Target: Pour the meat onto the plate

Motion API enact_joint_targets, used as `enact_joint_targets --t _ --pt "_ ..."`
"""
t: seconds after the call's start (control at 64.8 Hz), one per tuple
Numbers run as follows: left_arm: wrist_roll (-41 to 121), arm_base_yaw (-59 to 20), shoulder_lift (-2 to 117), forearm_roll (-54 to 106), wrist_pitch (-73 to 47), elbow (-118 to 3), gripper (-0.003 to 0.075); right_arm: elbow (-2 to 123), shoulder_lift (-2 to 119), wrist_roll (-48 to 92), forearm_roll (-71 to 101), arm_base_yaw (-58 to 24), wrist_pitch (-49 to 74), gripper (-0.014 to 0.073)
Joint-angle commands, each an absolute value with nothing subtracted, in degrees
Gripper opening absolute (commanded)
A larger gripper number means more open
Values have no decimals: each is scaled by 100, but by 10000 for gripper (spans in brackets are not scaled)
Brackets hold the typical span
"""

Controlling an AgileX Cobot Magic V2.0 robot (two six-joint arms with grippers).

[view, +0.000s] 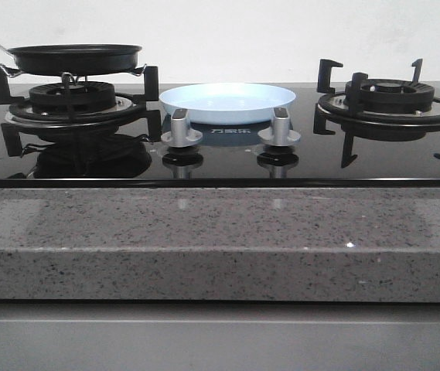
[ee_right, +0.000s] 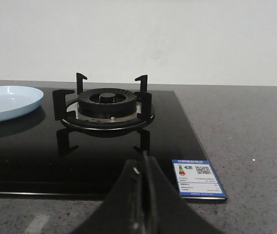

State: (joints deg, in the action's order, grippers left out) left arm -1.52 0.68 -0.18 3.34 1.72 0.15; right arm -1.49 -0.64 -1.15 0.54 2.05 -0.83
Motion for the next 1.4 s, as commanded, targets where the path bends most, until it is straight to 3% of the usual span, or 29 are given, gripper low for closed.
enact_joint_targets --t 0.0,1.05,1.389 --pt "-187 24 -121 381 627 49 -20 -124 -158 -106 0 240 -598 -69" --pt "-187 24 -121 357 780 -83 -20 -62 -158 -106 0 240 -538 -69" --pt "-187 24 -15 368 -1211 -1972 -20 1908 317 -106 0 214 1599 -69"
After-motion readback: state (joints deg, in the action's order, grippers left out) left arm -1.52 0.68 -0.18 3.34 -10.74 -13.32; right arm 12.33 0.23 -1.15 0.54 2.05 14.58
